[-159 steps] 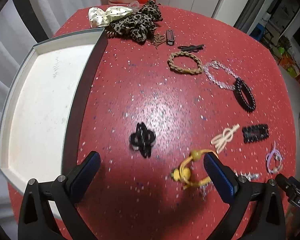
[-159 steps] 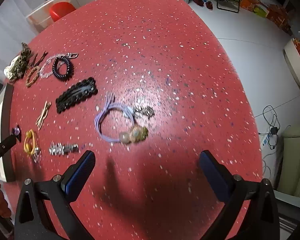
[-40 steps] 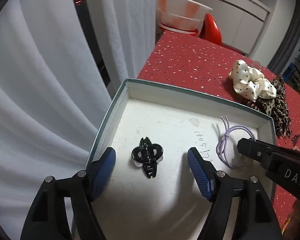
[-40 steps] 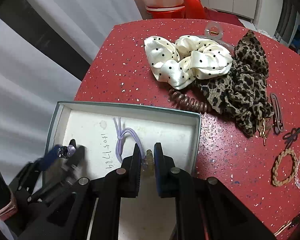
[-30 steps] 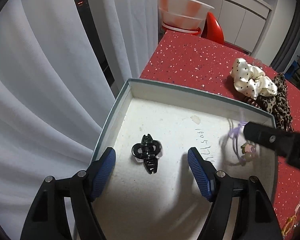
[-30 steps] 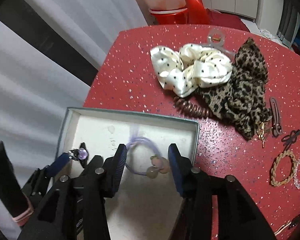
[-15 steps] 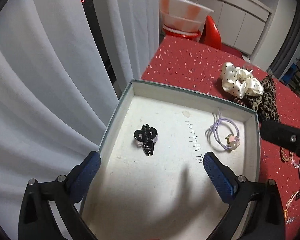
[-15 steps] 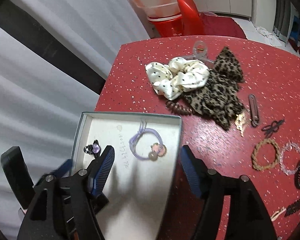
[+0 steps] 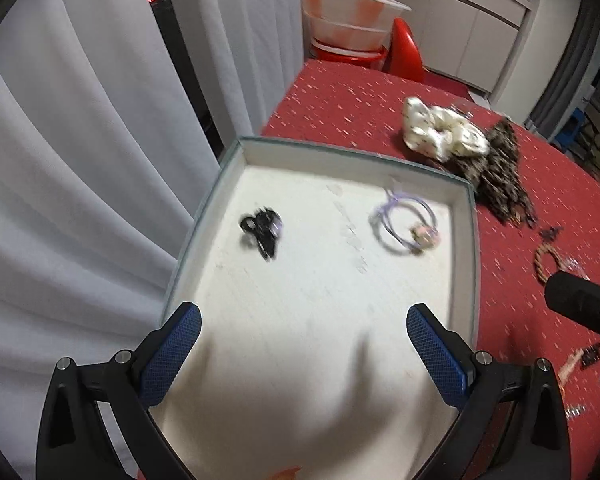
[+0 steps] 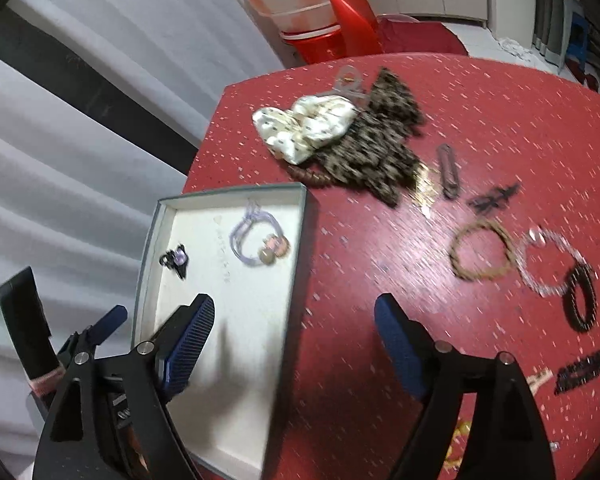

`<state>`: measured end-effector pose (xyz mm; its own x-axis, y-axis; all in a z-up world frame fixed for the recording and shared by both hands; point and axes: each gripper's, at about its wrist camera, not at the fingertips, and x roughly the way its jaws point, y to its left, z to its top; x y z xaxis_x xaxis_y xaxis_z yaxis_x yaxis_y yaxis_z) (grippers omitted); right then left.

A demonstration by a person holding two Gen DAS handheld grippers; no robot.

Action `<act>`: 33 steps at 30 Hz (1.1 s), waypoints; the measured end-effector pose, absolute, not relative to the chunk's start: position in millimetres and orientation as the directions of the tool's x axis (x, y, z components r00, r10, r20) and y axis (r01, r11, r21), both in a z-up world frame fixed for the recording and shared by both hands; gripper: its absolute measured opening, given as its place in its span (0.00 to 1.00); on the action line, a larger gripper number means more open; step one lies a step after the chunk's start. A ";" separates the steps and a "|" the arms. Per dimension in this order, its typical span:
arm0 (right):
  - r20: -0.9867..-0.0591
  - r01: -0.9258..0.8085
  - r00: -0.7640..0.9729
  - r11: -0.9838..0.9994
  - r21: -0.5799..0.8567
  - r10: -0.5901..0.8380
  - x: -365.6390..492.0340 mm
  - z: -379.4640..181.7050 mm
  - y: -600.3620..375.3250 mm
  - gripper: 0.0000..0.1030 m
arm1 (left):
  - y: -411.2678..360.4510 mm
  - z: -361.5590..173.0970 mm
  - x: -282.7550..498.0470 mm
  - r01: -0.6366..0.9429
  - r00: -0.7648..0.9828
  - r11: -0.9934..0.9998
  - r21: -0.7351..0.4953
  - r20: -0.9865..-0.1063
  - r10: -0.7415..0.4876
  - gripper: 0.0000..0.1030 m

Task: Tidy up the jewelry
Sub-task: 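Grasp the silver ring charm with the right gripper while the left moves to the yellow hair tie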

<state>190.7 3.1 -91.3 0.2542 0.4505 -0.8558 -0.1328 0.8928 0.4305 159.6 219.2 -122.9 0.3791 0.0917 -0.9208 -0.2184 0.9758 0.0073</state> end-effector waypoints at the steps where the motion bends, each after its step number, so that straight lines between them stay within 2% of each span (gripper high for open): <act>1: -0.855 -0.120 0.252 0.891 0.437 0.453 186.3 -92.2 -4.4 0.86 | 214.9 -121.0 154.6 -0.208 0.372 0.978 0.001 -0.925 0.079 1.00; 4: -0.851 -0.075 0.248 0.885 0.460 0.463 172.5 -96.1 -28.0 0.99 | 200.6 -116.1 140.8 -0.183 0.364 0.983 0.009 -0.928 0.077 1.00; 21: -0.885 0.135 0.269 0.895 0.426 0.380 80.1 -116.6 -167.9 1.00 | 99.7 -112.3 83.5 0.001 0.314 0.999 0.048 -0.948 0.045 1.00; 33: -0.929 0.227 0.230 0.912 0.340 0.289 42.7 -136.1 -239.9 1.00 | 32.2 -130.3 65.9 0.079 0.249 0.995 -0.053 -0.966 -0.071 1.00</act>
